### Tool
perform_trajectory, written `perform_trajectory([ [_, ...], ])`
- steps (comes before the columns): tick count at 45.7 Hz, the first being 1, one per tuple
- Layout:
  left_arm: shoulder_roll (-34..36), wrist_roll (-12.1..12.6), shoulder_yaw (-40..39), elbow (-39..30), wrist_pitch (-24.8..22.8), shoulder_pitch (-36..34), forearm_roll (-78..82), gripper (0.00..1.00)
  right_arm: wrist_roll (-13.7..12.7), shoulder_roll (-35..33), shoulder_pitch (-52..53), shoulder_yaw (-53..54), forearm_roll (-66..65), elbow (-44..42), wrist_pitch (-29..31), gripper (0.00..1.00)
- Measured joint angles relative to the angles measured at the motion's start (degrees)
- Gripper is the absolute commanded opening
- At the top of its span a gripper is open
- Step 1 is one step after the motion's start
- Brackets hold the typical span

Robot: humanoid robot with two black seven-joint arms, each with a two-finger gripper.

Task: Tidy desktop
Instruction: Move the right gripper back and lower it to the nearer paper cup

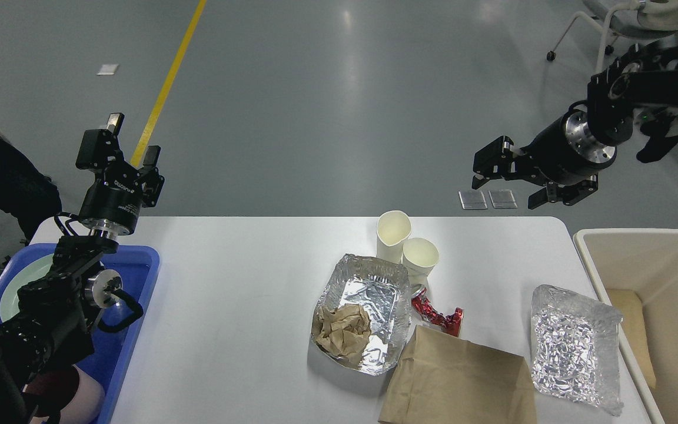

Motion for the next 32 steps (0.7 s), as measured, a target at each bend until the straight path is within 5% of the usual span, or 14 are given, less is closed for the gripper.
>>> perform_trajectory([
  [16, 0.00, 0.00, 0.00, 0.00, 0.00, 0.00, 0.00, 0.96, -0.16, 7.62, -24.50, 5.66, -0.02, -9.27, -26.13, 1.00],
  [32, 0.00, 0.00, 0.00, 0.00, 0.00, 0.00, 0.00, 0.96, -0.19, 13.55, -35.21, 9.75, -0.07, -18.99, -30.80, 1.00],
])
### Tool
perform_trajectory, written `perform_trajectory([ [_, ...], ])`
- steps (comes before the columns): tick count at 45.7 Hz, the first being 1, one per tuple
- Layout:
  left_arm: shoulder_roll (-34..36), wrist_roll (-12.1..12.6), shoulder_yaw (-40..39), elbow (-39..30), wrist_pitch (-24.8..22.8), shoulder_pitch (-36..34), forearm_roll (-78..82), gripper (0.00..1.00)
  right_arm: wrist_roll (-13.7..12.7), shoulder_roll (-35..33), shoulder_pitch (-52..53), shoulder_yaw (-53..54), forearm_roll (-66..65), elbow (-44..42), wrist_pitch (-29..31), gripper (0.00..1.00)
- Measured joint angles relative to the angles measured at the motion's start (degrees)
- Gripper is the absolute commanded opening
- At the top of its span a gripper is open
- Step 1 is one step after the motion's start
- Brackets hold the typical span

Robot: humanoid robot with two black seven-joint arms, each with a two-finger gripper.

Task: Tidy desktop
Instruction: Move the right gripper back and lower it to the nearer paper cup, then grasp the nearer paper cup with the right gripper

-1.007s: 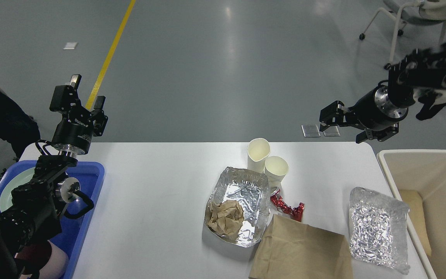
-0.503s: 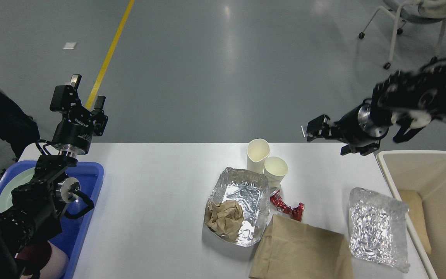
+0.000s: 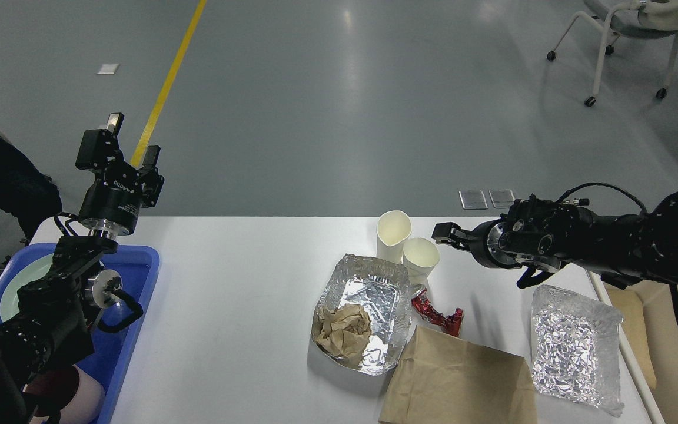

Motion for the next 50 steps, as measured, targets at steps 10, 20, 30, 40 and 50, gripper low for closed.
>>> perform_trajectory([
  [10, 0.00, 0.00, 0.00, 0.00, 0.00, 0.00, 0.00, 0.96, 0.00, 2.70, -4.17, 0.64, -0.06, -5.33, -0.03, 1.00],
  [20, 0.00, 0.00, 0.00, 0.00, 0.00, 0.00, 0.00, 0.96, 0.00, 4.19, -6.73, 0.68, -0.06, -7.75, -0.03, 0.98],
  [30, 0.00, 0.00, 0.00, 0.00, 0.00, 0.00, 0.00, 0.96, -0.14, 4.93, -7.84, 0.60, -0.07, -9.34, 0.02, 0.53],
  [40, 0.00, 0.00, 0.00, 0.00, 0.00, 0.00, 0.00, 0.96, -0.27, 4.78, -7.96, 0.56, 0.15, -9.26, 1.09, 0.11],
  [50, 0.00, 0.00, 0.00, 0.00, 0.00, 0.00, 0.00, 0.96, -0.35, 4.41, -8.78, 0.68, 1.23, -9.08, 1.30, 0.00],
])
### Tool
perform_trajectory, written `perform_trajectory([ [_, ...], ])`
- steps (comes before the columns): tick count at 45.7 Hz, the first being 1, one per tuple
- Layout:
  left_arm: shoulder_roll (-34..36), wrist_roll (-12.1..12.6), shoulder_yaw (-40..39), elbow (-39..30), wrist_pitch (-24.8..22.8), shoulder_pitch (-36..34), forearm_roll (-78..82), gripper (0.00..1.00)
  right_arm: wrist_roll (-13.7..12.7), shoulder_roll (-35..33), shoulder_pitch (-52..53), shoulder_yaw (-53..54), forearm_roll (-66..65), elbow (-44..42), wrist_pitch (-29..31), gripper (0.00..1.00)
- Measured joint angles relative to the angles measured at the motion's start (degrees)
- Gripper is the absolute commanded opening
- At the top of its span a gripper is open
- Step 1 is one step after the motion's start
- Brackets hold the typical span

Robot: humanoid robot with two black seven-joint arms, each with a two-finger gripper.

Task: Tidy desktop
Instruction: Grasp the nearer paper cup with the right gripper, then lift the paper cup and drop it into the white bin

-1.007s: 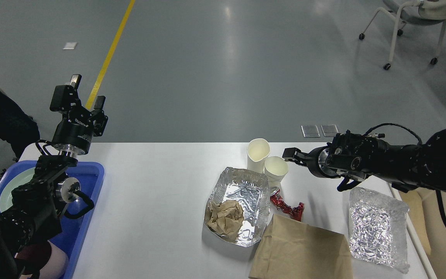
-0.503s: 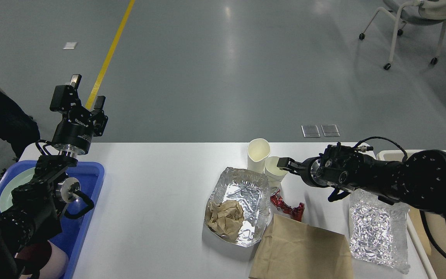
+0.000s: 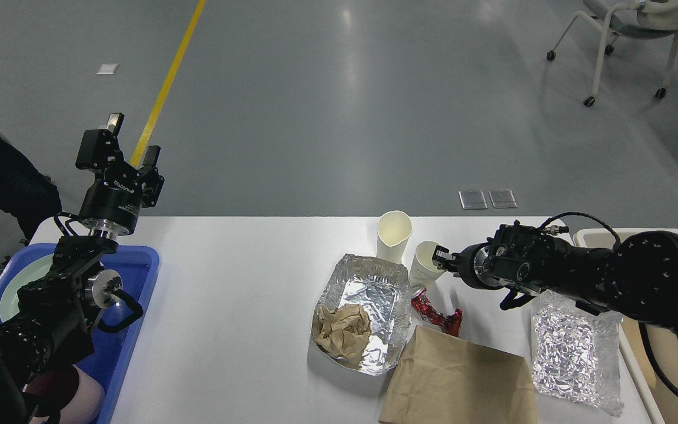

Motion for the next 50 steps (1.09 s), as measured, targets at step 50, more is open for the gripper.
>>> perform_trajectory([
  [50, 0.00, 0.00, 0.00, 0.00, 0.00, 0.00, 0.00, 0.96, -0.87, -31.06, 43.36, 1.09, 0.37, 21.18, 23.47, 0.00],
])
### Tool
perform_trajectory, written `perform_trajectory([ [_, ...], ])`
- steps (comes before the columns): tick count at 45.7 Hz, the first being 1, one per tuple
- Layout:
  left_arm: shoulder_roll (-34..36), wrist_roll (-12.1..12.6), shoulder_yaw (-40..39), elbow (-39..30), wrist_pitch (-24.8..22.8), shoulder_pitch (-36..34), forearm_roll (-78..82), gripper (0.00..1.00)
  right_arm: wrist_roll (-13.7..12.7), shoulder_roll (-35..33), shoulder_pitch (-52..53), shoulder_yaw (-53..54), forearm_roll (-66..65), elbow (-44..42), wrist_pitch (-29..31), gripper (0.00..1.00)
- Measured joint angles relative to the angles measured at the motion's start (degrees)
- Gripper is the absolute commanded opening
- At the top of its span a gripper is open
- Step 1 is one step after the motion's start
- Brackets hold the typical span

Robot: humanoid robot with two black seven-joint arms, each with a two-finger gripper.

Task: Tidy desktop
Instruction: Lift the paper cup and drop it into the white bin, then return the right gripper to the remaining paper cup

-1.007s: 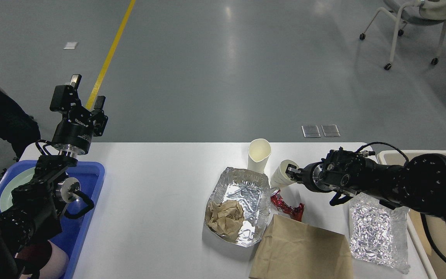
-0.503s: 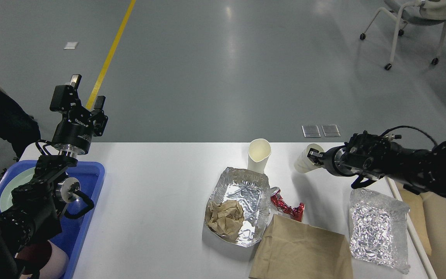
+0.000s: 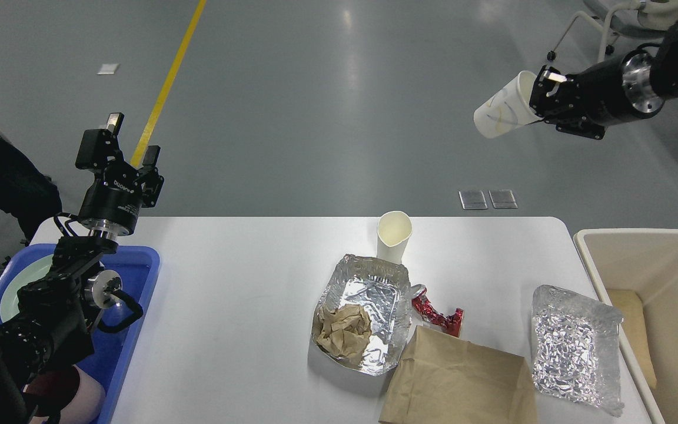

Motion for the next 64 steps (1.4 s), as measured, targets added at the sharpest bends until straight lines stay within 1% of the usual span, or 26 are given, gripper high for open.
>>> perform_trajectory([
  [4, 0.00, 0.00, 0.00, 0.00, 0.00, 0.00, 0.00, 0.96, 0.00, -0.93, -0.85, -0.79, -0.13, -0.94, -0.77, 0.00],
  [7, 0.00, 0.00, 0.00, 0.00, 0.00, 0.00, 0.00, 0.96, -0.04, -1.98, -3.99, -1.00, -0.09, -2.42, -1.84, 0.00],
  [8, 0.00, 0.00, 0.00, 0.00, 0.00, 0.00, 0.00, 0.96, -0.08, -3.18, -7.77, -0.84, -0.04, -3.93, -2.99, 0.00],
  [10, 0.01, 0.00, 0.00, 0.01, 0.00, 0.00, -0.02, 0.96, -0.10, -3.99, -10.44, -0.60, 0.01, -5.05, -4.00, 0.00],
  [14, 0.03, 0.00, 0.00, 0.02, 0.00, -0.01, -0.02, 0.96, -0.13, -5.89, -18.84, -0.04, 0.15, -9.12, -8.39, 0.00],
  [20, -0.01, 0.00, 0.00, 0.01, 0.00, 0.00, -0.01, 0.96, -0.12, -6.72, -30.43, 1.73, 0.63, -14.22, -15.37, 0.00],
  [23, -0.01, 0.00, 0.00, -0.02, -0.01, 0.00, 0.00, 0.96, -0.11, -6.79, -35.14, 3.03, 1.27, -15.96, -18.11, 0.00],
  [30, -0.01, 0.00, 0.00, 0.00, 0.00, 0.00, 0.00, 0.96, -0.10, -6.79, -43.73, 4.29, 2.28, -19.94, -22.39, 0.01],
  [31, -0.01, 0.00, 0.00, 0.00, 0.00, 0.00, 0.00, 0.96, -0.10, -6.75, -44.86, 4.36, 2.32, -20.74, -22.95, 0.17],
  [33, 0.00, 0.00, 0.00, 0.00, 0.00, 0.00, 0.00, 0.96, -0.10, -6.52, -47.56, 4.52, 2.36, -22.75, -24.25, 0.53],
  [34, 0.00, 0.00, 0.00, 0.00, 0.00, 0.00, -0.01, 0.96, -0.10, -6.39, -48.86, 4.59, 2.36, -23.67, -24.87, 0.68],
  [35, 0.00, 0.00, 0.00, 0.00, 0.00, 0.00, 0.00, 0.96, -0.10, -6.22, -50.12, 4.66, 2.36, -24.66, -25.56, 0.79],
  [36, 0.00, 0.00, 0.00, 0.00, 0.00, 0.00, 0.00, 0.96, -0.10, -5.96, -51.64, 4.76, 2.36, -25.96, -26.50, 0.84],
  [39, 0.01, 0.00, 0.00, 0.00, 0.00, 0.00, 0.00, 0.96, -0.10, -4.68, -55.48, 5.39, 2.34, -29.65, -29.59, 0.87],
  [42, 0.00, 0.00, 0.00, -0.01, 0.00, 0.00, 0.00, 0.96, -0.10, -2.95, -58.69, 6.16, 2.31, -32.55, -32.52, 0.96],
  [47, 0.01, 0.00, 0.00, -0.01, 0.00, 0.00, 0.00, 0.96, -0.05, -0.54, -63.15, 6.99, 2.29, -35.07, -35.88, 0.97],
  [53, 0.00, 0.00, 0.00, 0.00, 0.00, 0.00, 0.00, 0.96, 0.00, 0.08, -64.38, 7.26, 2.29, -35.59, -36.68, 1.00],
  [57, 0.00, 0.00, 0.00, 0.00, 0.00, 0.00, 0.00, 0.96, 0.00, 0.38, -63.99, 7.27, 2.29, -35.23, -36.65, 1.00],
  [64, 0.00, 0.00, 0.00, -0.01, 0.00, 0.00, 0.00, 0.96, 0.00, 3.27, -59.15, 6.54, 2.51, -33.96, -36.02, 1.00],
])
